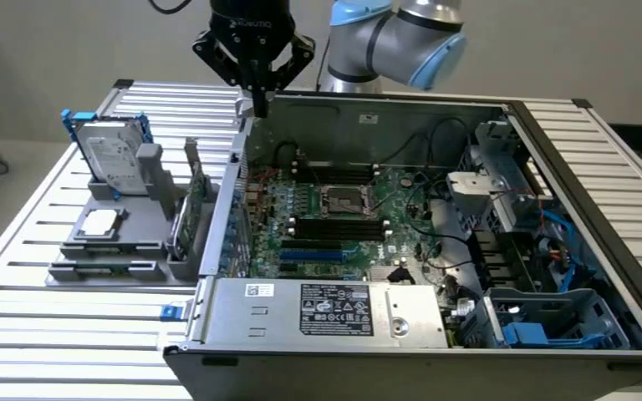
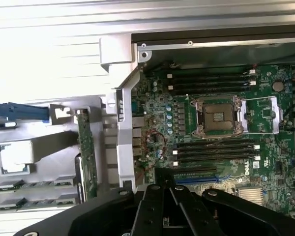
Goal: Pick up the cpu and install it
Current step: 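Reach for the cpu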
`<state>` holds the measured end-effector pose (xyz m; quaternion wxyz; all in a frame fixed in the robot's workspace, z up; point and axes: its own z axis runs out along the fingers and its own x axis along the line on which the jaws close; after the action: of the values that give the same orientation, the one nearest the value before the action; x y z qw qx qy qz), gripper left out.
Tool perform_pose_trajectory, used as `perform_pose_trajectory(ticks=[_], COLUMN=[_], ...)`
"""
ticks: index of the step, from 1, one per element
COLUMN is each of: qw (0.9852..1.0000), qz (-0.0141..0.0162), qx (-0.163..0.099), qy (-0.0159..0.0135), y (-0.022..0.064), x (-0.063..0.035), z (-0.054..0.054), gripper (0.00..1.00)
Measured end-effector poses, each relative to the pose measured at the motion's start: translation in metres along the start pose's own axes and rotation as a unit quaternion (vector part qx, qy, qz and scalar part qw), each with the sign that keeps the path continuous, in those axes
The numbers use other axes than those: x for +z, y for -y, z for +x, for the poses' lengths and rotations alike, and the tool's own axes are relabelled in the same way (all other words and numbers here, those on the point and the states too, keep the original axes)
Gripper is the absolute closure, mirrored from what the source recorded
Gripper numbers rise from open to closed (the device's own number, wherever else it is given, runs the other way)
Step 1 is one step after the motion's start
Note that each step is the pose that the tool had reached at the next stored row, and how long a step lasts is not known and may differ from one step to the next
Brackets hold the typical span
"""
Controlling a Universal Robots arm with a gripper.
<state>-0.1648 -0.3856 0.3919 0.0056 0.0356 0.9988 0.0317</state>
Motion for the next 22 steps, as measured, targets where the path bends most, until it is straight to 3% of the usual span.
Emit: perform_pose_trajectory(ticks=[7,15,22], qw=[0.9999,0.9998,0.9998], qz=[-0.0017,-0.0013,-0.0011], qx=[0.001,0.001,0.001], qy=[-0.0107,-0.0197,-0.0215], y=[-0.0019,-0.0020,-0.0020], x=[0.0001,0.0013,0.0044], z=[0.022,0.055,0.087], gripper=[0.89,0.89,0.89])
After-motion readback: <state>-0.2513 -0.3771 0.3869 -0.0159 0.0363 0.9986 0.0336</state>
